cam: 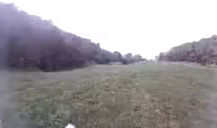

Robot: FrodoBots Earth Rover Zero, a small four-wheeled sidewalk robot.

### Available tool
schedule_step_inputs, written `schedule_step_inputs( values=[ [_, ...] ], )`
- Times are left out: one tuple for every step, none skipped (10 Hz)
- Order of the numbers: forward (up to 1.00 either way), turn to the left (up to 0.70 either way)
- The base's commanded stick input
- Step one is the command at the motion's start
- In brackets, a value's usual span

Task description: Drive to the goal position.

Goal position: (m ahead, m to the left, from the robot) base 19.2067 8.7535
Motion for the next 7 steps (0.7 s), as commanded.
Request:
schedule_step_inputs(
  values=[
    [0.70,-0.34],
    [0.70,-0.34],
    [0.70,-0.34],
    [0.70,-0.23],
    [0.70,-0.05],
    [0.70,-0.01],
    [0.70,0.00]
  ],
)
